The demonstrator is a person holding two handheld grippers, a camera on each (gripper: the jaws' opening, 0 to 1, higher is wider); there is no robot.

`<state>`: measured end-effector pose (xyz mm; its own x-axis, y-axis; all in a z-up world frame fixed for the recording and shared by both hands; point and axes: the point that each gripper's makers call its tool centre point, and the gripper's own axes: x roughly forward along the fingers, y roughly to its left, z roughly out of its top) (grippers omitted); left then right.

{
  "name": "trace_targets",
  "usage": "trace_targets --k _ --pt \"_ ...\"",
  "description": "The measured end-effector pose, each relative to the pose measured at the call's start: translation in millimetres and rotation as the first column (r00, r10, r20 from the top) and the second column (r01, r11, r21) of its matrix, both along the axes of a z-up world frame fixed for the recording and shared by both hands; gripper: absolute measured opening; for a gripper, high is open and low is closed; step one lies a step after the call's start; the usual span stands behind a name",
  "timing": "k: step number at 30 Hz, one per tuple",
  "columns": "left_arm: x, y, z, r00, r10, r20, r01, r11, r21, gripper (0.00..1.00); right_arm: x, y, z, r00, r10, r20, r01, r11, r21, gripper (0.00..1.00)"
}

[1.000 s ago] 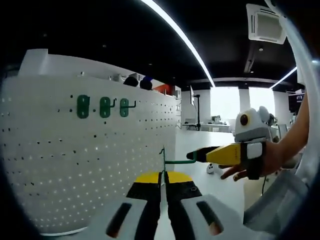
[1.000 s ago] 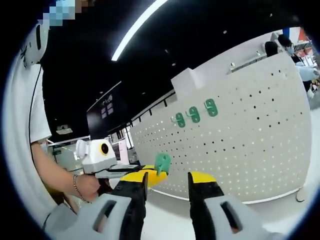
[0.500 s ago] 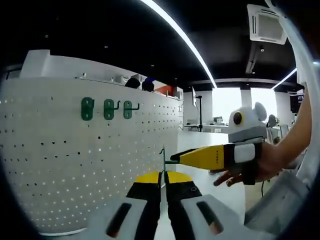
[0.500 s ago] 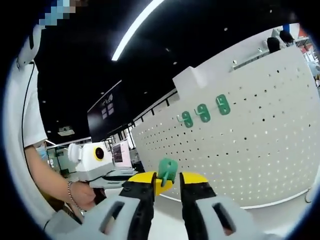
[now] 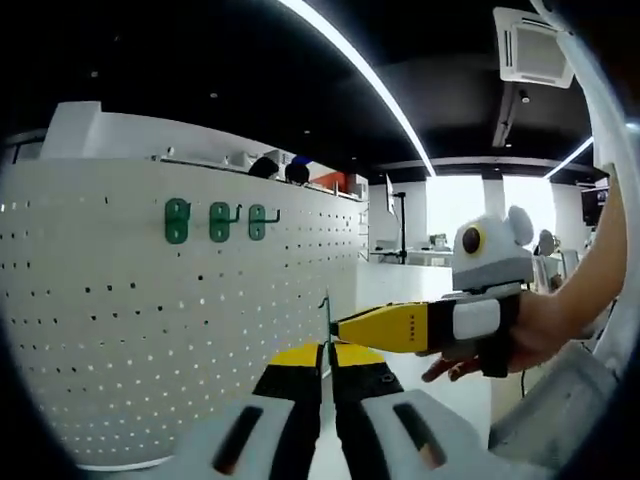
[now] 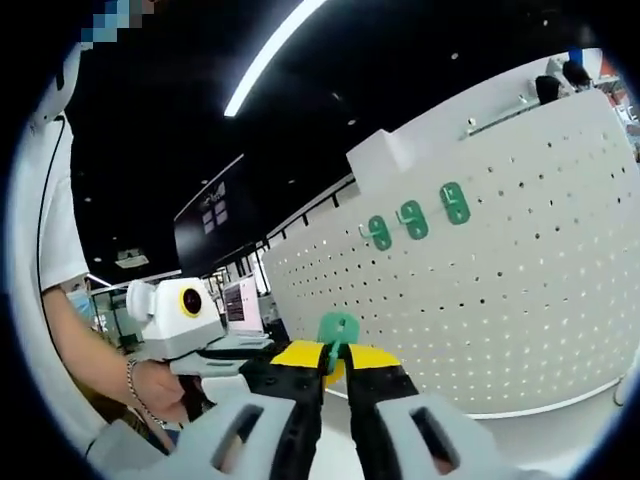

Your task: Insert the hook assembly into the mounting plate slot until the hook locks in place.

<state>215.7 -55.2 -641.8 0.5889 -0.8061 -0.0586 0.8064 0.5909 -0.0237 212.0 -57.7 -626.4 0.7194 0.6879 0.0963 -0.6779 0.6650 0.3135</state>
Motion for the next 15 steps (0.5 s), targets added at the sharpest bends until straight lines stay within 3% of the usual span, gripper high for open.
trace_targets --k 7,15 --pt "0.2 0.1 1.1 1.000 0.007 0.000 -0.007 1.000 -0.008 0.02 0.5 0.8 1.3 1.000 -0.006 0.005 0.006 1.000 -0.008 0.03" --pt "2.2 0.8 0.5 1.000 0.028 -0.008 -0.028 0.999 -0.016 0.02 4.1 -0.5 1.3 0.998 -0.040 -0.049 0.043 0.997 0.068 0.03"
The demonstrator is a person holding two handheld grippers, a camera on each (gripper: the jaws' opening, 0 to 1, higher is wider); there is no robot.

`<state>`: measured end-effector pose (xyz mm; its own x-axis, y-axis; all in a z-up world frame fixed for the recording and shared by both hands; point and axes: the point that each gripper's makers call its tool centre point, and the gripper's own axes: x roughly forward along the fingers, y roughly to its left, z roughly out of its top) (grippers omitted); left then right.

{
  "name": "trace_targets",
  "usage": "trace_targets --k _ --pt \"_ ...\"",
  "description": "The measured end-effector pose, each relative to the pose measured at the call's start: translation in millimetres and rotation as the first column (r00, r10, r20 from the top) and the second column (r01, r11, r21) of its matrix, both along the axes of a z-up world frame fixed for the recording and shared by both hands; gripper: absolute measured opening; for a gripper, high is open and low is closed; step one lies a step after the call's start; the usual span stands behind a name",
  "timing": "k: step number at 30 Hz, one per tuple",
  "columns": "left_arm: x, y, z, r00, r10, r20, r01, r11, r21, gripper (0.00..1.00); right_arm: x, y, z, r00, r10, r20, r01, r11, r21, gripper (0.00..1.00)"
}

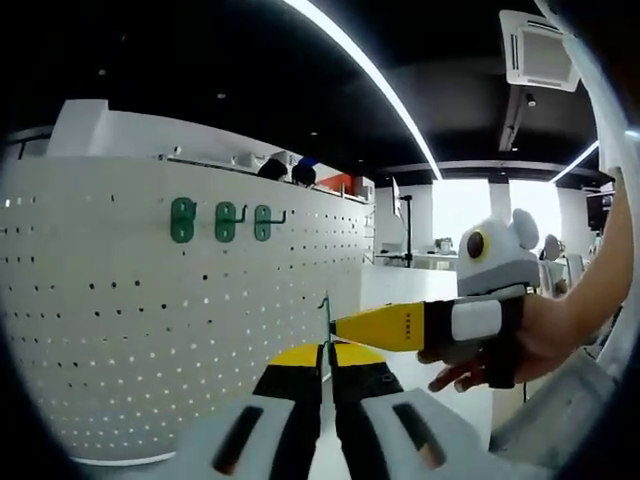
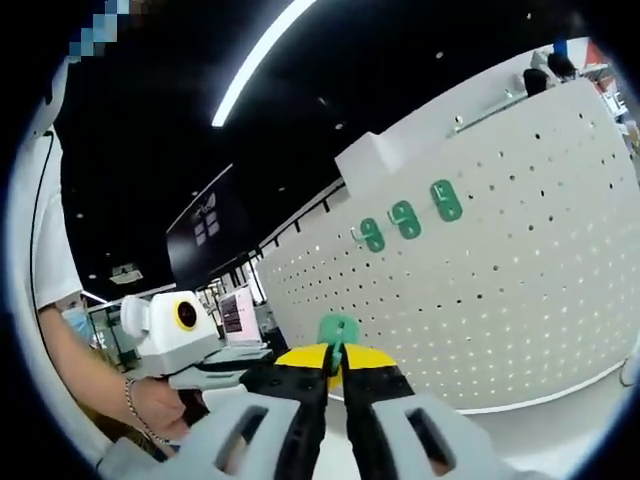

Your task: Insert the hook assembly into the mounting plate slot until the hook locks in place.

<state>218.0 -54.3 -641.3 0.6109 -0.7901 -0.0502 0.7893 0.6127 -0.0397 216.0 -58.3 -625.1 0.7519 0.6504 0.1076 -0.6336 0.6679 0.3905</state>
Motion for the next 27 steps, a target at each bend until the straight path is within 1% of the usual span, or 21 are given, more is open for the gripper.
trace_targets --k 2,4,8,13,16,17,23,26,27 --pt "0.1 0.4 0.7 1.000 0.005 -0.002 -0.005 1.000 -0.002 0.02 0.6 0.1 0.5 1.000 -0.007 -0.008 0.007 1.000 0.017 0.02" --pt "1.1 1.0 0.0 1.000 0.010 -0.010 -0.010 1.000 -0.007 0.02 2.1 0.2 -0.6 1.000 -0.009 -0.029 0.010 0.999 0.038 0.02" --pt "2.0 1.8 0.3 1.000 0.014 -0.009 -0.014 1.000 -0.009 0.02 3.0 0.8 0.5 1.000 -0.014 -0.024 0.015 0.999 0.030 0.02" --pt "2.2 1.2 1.5 1.000 0.012 -0.005 -0.012 1.000 -0.007 0.02 2.9 0.1 1.7 0.999 -0.022 -0.031 0.023 0.999 0.042 0.01" --pt "2.1 1.5 1.6 1.000 0.014 -0.005 -0.014 1.000 -0.008 0.02 2.9 0.9 1.5 0.999 -0.030 -0.033 0.031 0.999 0.035 0.01" --pt "2.2 2.3 0.1 1.000 0.016 -0.012 -0.016 1.000 -0.006 0.02 2.8 2.0 0.8 0.999 -0.031 -0.033 0.031 0.999 0.021 0.00" --pt "1.2 2.2 -0.3 1.000 0.011 -0.014 -0.011 1.000 -0.008 0.02 1.4 1.6 0.3 0.999 -0.028 -0.033 0.029 0.999 0.014 0.00" --pt "0.7 2.3 0.2 0.999 0.021 0.037 -0.022 0.999 0.037 0.04 1.2 2.6 0.6 0.999 -0.023 -0.031 0.024 1.000 0.010 0.00" --pt "0.5 2.4 -0.9 0.998 0.019 0.057 -0.023 0.998 0.066 0.05 0.7 3.3 0.6 0.999 -0.019 -0.032 0.019 1.000 0.010 0.00"
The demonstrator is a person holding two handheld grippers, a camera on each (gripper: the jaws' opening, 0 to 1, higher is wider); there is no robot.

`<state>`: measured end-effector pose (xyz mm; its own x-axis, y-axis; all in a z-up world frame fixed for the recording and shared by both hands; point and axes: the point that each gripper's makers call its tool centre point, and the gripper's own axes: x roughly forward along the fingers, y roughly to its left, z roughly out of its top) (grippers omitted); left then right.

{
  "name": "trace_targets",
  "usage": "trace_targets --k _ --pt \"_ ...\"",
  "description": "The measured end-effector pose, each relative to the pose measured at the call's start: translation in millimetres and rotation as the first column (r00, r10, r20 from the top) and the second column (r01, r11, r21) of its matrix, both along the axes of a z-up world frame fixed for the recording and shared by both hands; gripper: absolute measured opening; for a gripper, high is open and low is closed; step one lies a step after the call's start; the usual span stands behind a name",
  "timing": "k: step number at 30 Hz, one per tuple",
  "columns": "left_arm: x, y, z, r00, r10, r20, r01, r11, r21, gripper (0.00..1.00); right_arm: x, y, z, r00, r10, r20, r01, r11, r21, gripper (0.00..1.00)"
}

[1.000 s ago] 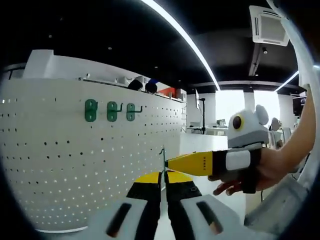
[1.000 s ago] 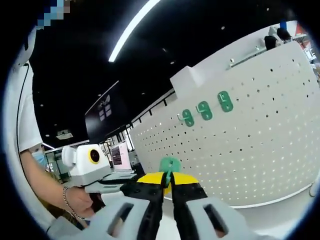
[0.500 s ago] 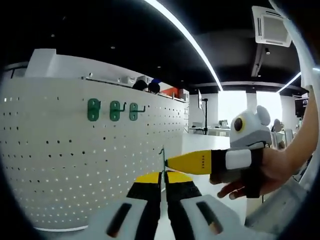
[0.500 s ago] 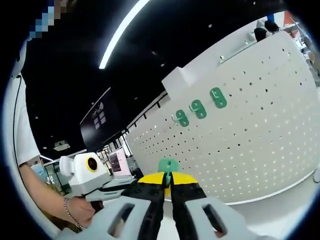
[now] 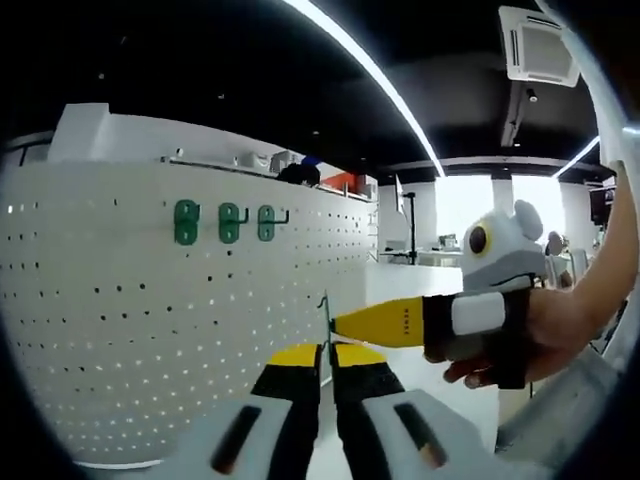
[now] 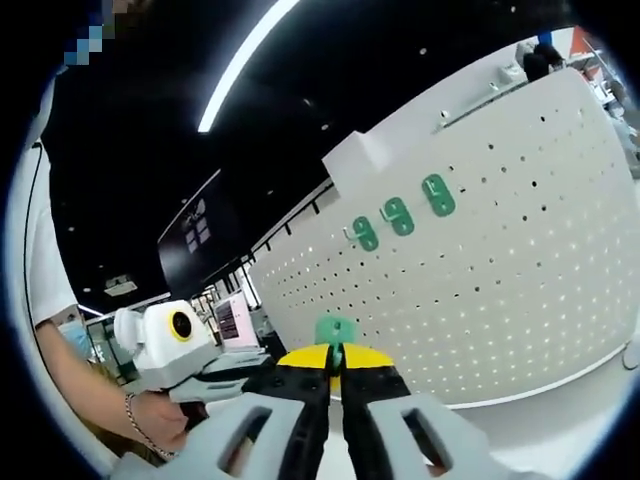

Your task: Insert the hook assembly into the mounting plate slot until the hook locks in place.

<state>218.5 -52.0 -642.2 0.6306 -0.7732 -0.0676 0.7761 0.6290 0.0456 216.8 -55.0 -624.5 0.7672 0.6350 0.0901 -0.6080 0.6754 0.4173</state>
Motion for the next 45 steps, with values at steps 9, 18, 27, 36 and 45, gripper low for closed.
trace_targets --k 9,18,27,36,45 --pt "5.2 3 -7.8 0.999 0.032 -0.032 -0.032 0.999 0.004 0.61 -1 0 1.7 1.000 0.009 -0.009 -0.009 1.000 0.012 0.00" --pt "15.2 14 -17.1 0.994 0.096 -0.052 -0.096 0.995 0.015 1.00 -3 1 -0.1 1.000 0.010 -0.025 -0.010 1.000 0.024 0.00" --pt "14.0 18 -17.3 0.992 0.107 -0.061 -0.107 0.994 0.006 1.00 1 -5 3.6 1.000 -0.021 0.013 0.021 0.998 -0.053 0.00" --pt "12.8 26 -19.8 0.990 0.122 -0.072 -0.122 0.993 0.004 1.00 20 -28 13.2 0.993 -0.086 0.075 0.099 0.976 -0.195 0.00" --pt "10.5 32 -18.9 0.989 0.126 -0.076 -0.126 0.992 0.002 0.98 40 -52 22.7 0.983 -0.153 0.098 0.173 0.953 -0.249 0.00"
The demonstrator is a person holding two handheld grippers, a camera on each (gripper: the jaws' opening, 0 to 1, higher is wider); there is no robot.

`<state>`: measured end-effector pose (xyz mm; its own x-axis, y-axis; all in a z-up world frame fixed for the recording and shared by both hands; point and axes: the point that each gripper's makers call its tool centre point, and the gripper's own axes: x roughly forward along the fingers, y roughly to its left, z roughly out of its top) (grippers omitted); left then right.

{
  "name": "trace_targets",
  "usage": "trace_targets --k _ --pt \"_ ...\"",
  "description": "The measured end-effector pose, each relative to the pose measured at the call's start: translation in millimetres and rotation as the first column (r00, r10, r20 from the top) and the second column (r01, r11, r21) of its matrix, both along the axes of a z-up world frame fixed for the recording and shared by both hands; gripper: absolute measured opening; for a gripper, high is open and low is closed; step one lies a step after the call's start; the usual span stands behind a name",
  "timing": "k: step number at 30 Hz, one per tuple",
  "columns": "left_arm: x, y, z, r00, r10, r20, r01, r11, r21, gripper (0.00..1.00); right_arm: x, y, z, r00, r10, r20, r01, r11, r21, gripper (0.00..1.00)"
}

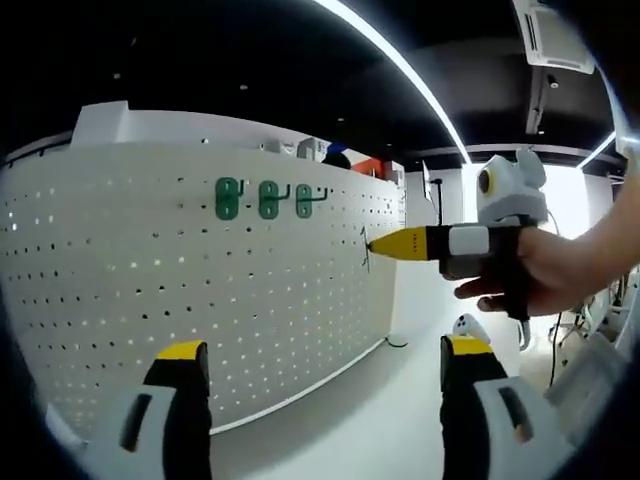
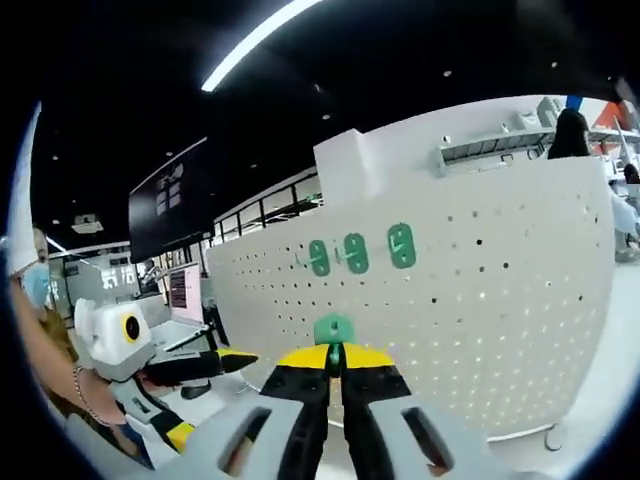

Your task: Insert the hook assembly into the mounting plate slot until the hook locks in place.

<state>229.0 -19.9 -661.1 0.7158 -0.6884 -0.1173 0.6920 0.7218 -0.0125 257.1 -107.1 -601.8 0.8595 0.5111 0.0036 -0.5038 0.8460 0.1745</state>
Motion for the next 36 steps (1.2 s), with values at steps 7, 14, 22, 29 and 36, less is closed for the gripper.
trace_targets --k 7,14,22,29,36 --pt "-4.7 4 -1.7 1.000 -0.006 -0.008 0.006 1.000 -0.001 0.97 17 -19 7.6 0.997 -0.071 0.016 0.072 0.997 -0.035 0.00" --pt "-6.3 12 -2.5 1.000 0.007 -0.012 -0.007 1.000 -0.007 0.96 34 -34 18.3 0.992 -0.118 0.034 0.119 0.992 -0.051 0.00" --pt "-8.9 18 -3.0 1.000 0.012 -0.017 -0.012 1.000 -0.003 0.95 51 -48 32.7 0.983 -0.170 0.076 0.176 0.981 -0.077 0.00" --pt "-12.6 24 -0.9 1.000 0.021 -0.013 -0.021 1.000 -0.010 0.94 63 -56 40.0 0.973 -0.205 0.104 0.214 0.974 -0.081 0.00" --pt "-15.7 33 -2.4 0.999 0.038 -0.019 -0.038 0.999 -0.011 0.93 74 -68 46.3 0.961 -0.251 0.113 0.258 0.965 -0.052 0.01"
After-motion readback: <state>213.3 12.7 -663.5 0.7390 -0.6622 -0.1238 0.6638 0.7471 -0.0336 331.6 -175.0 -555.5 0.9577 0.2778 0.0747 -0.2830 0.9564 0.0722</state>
